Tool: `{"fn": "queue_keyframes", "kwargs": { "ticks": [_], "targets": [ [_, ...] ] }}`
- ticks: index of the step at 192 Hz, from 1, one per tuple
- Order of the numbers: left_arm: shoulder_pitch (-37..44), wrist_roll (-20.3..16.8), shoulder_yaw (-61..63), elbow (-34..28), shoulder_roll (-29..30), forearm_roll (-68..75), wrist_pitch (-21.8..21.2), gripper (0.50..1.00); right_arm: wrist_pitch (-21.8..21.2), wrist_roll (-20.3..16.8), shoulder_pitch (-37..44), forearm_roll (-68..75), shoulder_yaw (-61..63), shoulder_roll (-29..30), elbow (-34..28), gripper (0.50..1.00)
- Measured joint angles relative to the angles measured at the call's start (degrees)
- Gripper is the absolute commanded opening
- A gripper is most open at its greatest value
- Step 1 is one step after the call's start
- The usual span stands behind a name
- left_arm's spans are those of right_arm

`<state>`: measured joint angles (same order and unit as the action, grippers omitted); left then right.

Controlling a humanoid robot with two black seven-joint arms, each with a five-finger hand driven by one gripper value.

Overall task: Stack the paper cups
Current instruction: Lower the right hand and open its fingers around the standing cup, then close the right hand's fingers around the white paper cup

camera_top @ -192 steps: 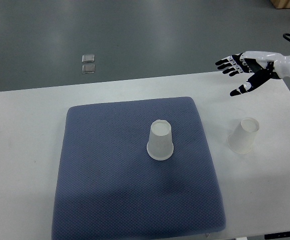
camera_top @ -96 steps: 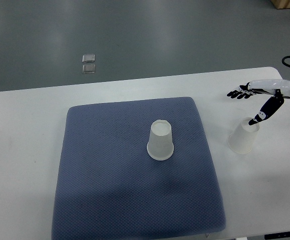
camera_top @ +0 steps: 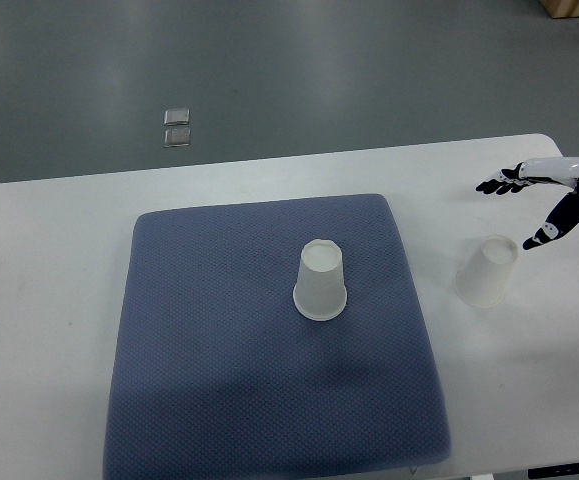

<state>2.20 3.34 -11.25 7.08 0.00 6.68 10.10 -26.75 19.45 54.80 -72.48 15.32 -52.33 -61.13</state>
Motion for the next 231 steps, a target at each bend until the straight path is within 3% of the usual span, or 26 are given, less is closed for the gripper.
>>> {"fn": "queue_keyframes", "kwargs": {
  "ticks": [77, 116, 192, 231],
  "targets": [
    [0.0, 0.02, 0.0, 0.01, 0.0, 0.0, 0.0, 1.0, 6.12, 0.07, -3.05, -1.55, -2.03, -0.28, -2.5, 0.917],
    [0.0, 0.02, 0.0, 0.01, 0.0, 0.0, 0.0, 1.0, 6.96, 0.03, -3.96, -1.65, -2.48, 0.24, -2.5, 0.917],
    [0.0, 0.02, 0.0, 0.01, 0.0, 0.0, 0.0, 1.0, 13.41, -2.14, -6.05, -2.82, -3.47, 4.92, 0.3, 0.917],
    [0.0, 0.02, 0.0, 0.01, 0.0, 0.0, 0.0, 1.0, 14.14, -2.81, -6.48, -2.85, -3.53, 5.54, 0.8, 0.917]
  ]
}}
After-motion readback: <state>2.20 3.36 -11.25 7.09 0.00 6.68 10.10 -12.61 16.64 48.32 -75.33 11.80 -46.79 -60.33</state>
